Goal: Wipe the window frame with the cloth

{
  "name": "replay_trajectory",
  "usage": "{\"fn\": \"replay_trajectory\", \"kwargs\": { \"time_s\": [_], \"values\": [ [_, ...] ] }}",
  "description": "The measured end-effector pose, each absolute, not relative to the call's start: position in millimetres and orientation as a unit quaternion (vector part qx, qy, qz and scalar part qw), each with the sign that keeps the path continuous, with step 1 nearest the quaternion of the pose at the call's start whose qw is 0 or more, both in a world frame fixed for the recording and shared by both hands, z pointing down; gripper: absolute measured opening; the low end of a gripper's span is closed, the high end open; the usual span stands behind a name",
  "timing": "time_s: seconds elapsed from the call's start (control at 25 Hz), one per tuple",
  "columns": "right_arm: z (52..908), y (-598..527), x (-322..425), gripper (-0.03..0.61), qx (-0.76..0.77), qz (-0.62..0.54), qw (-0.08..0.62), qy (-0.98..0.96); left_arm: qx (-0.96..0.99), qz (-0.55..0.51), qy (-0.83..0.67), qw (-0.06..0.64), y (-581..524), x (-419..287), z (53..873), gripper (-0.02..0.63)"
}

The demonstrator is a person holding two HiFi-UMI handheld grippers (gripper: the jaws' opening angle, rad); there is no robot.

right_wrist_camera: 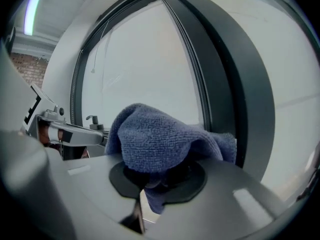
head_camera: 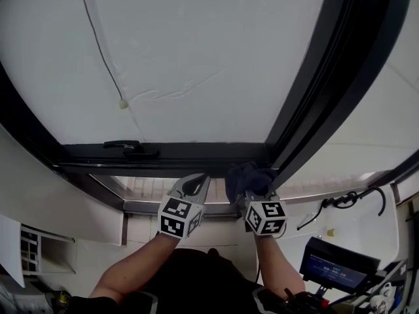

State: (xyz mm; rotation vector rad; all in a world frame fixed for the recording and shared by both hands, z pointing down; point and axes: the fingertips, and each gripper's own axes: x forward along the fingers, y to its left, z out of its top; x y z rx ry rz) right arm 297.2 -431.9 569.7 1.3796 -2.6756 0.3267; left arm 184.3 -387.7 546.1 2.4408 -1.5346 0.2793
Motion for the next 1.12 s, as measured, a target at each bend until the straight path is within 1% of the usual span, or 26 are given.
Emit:
{"fn": "replay_trajectory", "kwargs": {
  "time_s": [0.2,1.12],
  "values": [
    [567.4,-419.3,247.2,0.046,0.413,0.105,0.067,-0.902,0.83,0.09,-0.537,0.122,-378.8,158.7,541.7,-0.006],
    [562.6,-382.7,98.4,0.046,0.31,0.099,0.088,-0.941,0.771,0.073,-0.617,0.137,-326.0,24.7,539.6,-0.006]
  ]
}}
